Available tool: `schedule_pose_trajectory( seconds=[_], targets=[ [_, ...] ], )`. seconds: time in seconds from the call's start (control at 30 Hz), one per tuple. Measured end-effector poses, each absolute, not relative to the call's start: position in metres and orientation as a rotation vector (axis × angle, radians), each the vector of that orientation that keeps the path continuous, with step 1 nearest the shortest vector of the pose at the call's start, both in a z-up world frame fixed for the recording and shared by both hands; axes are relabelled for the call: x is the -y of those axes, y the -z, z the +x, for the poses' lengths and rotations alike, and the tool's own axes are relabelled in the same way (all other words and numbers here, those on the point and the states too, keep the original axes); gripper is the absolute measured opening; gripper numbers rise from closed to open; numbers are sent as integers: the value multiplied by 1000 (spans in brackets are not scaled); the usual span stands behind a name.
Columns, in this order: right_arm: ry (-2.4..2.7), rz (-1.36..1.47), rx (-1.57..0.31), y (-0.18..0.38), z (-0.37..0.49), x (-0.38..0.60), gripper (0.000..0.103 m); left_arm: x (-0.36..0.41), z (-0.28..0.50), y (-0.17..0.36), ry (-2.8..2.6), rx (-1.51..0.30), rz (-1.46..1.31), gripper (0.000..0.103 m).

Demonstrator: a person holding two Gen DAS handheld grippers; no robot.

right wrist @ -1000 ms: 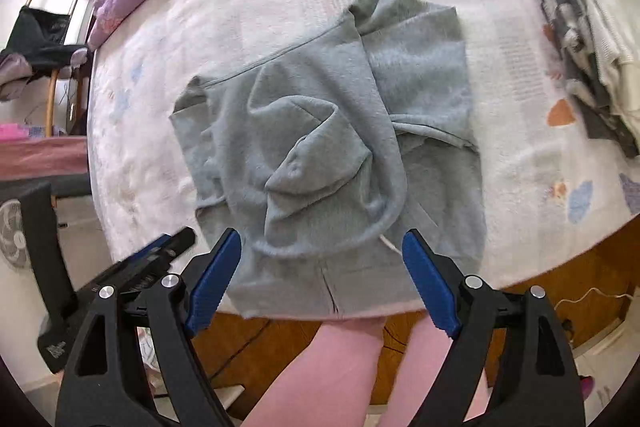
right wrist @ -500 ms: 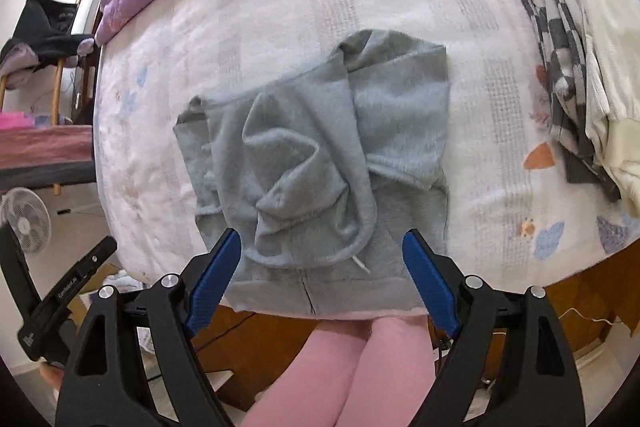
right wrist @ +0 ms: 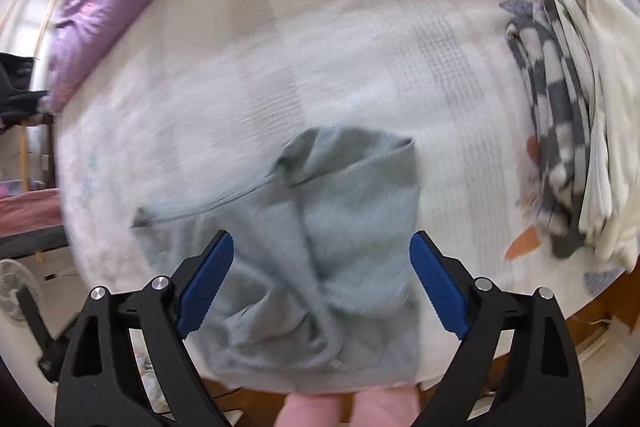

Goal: Fold large clothes
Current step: 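Move both grippers to the bundle's edge and grasp it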

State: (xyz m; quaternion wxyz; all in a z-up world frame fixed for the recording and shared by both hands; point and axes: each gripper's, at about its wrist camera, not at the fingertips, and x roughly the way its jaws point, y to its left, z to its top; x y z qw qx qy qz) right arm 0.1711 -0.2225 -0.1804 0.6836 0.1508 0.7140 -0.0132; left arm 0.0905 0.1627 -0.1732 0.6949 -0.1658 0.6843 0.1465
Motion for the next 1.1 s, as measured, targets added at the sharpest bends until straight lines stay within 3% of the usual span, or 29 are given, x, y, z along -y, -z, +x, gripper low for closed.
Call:
schedule_pose_trajectory(
  seconds=[0.43, 0.63, 0.73, 0.83, 0.87, 0.93, 1.0, 1.1],
  targets=[
    [102, 197, -1759, 302, 213, 238, 87, -232, 159, 294, -313, -1616, -423, 73],
    [38, 180, -1787, 324, 217, 241, 87, -239, 169, 329, -263, -1650, -444, 74],
    [-11, 215, -1813, 333, 217, 251, 87, -242, 172, 343, -229, -1650, -493, 83],
    [-58, 306, -1805, 334, 219, 266, 87, -241, 174, 345, -214, -1641, -488, 83],
    [-62, 322, -1800, 333, 220, 271, 87, -241, 172, 343, -202, -1623, -483, 80],
    [-77, 342, -1785, 332, 222, 280, 87, -233, 170, 337, -185, -1614, -425, 49],
    [-53, 330, -1781, 333, 222, 290, 87, -223, 170, 329, -148, -1597, -394, 24],
    [-27, 344, -1766, 336, 221, 305, 87, -201, 174, 325, -130, -1584, -238, 11]
  ],
)
